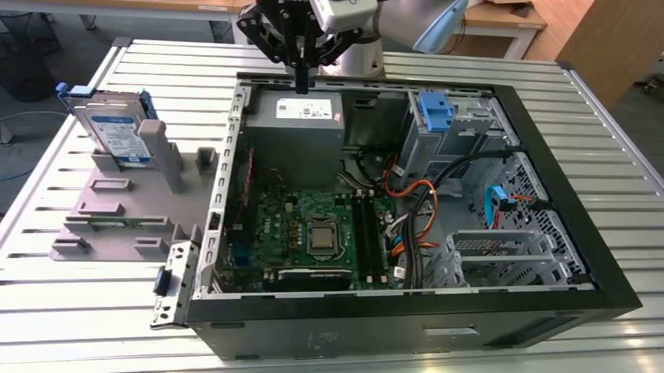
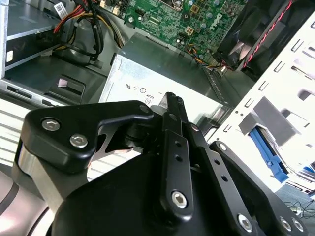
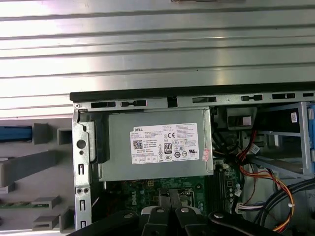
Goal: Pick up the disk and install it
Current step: 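Reach for the disk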
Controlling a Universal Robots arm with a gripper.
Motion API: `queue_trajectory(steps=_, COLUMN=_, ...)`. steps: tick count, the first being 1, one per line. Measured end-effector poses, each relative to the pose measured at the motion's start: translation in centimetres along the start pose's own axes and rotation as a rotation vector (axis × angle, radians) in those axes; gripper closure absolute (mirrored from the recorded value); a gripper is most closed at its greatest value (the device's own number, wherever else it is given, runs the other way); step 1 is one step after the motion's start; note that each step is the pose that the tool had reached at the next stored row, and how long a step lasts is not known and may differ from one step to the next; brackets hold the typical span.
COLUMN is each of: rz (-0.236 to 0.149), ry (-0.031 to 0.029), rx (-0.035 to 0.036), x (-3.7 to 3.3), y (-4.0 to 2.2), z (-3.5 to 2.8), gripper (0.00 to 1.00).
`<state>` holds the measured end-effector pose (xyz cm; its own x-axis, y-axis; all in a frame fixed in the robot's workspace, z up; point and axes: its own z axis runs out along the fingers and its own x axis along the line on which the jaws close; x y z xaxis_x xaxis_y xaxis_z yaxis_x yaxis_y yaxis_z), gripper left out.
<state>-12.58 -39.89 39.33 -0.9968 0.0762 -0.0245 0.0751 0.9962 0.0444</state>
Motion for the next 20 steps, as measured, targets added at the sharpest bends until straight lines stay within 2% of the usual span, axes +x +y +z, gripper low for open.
queue_trajectory(steps=20, rz=0.0, ry=0.0001, rx=0.0, x=0.6, y=-0.04, z=-0.01, gripper=0.89)
